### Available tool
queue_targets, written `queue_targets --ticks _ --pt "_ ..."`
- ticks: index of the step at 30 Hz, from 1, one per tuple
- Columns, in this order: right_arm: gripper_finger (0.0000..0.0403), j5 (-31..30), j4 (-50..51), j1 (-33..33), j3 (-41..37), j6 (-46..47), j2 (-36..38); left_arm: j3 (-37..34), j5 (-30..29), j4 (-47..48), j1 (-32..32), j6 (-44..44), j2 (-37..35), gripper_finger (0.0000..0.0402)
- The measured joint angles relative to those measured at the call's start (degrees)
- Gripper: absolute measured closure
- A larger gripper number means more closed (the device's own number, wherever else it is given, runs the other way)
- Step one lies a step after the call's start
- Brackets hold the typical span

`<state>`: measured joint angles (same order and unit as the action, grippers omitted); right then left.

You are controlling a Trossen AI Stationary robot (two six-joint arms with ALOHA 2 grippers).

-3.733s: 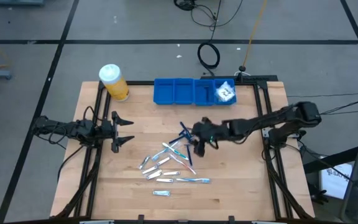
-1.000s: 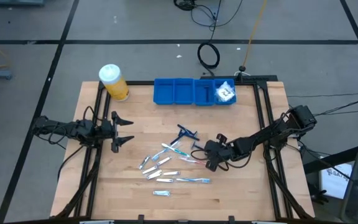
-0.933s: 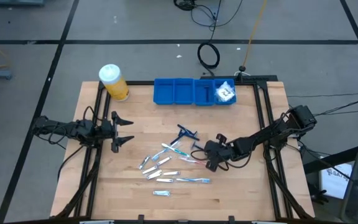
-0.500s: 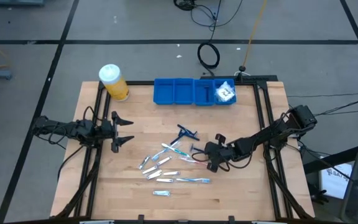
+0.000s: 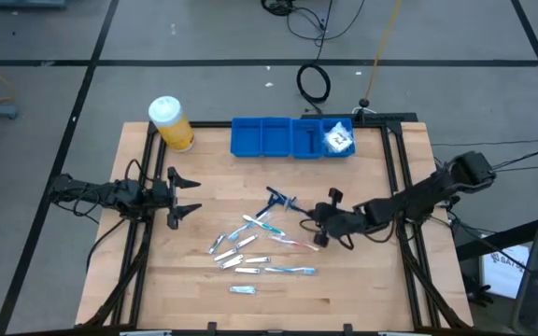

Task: Pick & Place Travel size toiletries
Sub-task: Put the blue razor into the middle right blue basket

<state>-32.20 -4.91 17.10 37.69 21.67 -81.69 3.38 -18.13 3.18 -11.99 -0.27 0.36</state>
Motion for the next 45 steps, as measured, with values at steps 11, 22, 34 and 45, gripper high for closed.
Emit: queue_targets --ticks 11,22,34,45 --pt "0.0383 -0.7 -8.0 -16.5 0.1 -8.0 2.9 0.0 0.0 0.0 0.0 0.0 0.0 0.0091" --pt "0.0383 8.8 -8.7 -34.1 0.1 -11.0 3.2 0.0 0.0 0.0 0.0 0.0 0.0 0.0092" --pt "0.0378 17.3 -11.0 -44.8 0.1 -14.8 2.3 0.0 0.0 0.0 0.0 0.0 0.0 0.0091" --pt "0.0336 17.3 -16.1 -47.2 0.1 -16.6 2.3 0.0 0.0 0.0 0.0 0.0 0.0 0.0091"
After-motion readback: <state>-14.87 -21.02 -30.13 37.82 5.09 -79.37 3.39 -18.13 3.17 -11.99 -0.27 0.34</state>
